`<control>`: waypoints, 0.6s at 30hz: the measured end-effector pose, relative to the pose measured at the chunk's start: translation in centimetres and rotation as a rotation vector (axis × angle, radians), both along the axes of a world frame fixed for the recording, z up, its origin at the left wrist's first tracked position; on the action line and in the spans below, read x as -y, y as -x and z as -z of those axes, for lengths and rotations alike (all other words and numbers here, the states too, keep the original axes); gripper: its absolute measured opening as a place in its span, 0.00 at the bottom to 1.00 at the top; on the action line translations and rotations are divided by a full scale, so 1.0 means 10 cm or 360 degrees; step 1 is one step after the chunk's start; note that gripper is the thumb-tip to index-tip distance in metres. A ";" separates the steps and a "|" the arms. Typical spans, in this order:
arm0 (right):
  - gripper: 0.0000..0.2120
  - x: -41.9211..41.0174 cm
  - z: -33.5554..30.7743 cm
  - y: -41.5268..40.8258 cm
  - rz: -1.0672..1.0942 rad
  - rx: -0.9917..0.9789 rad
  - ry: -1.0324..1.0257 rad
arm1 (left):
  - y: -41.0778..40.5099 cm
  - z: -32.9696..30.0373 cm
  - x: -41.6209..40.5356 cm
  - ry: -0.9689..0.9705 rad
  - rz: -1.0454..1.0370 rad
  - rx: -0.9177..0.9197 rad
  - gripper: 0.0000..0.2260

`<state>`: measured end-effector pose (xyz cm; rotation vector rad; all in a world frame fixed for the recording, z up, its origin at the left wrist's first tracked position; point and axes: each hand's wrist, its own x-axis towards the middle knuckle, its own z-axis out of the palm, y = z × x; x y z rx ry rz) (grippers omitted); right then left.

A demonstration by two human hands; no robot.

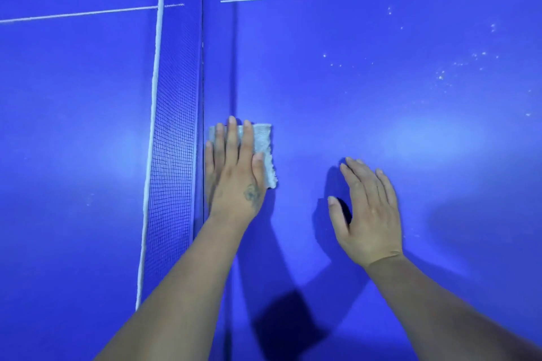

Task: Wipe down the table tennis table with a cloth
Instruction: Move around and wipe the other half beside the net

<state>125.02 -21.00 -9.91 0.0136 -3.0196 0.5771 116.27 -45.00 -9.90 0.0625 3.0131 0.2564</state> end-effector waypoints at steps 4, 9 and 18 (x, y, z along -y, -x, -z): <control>0.31 -0.26 0.00 0.62 0.0078 -0.0016 -0.0055 | 0.53 0.03 -0.05 0.0026 -0.0241 -0.0081 0.28; 0.34 -0.36 0.14 0.89 0.0158 0.0097 -0.0212 | 1.22 0.13 -0.19 0.0049 -0.0290 -0.0172 0.29; 0.34 -0.36 0.18 0.87 0.0165 0.0106 -0.0241 | 1.95 0.13 -0.89 0.0016 -0.0108 -0.0166 0.30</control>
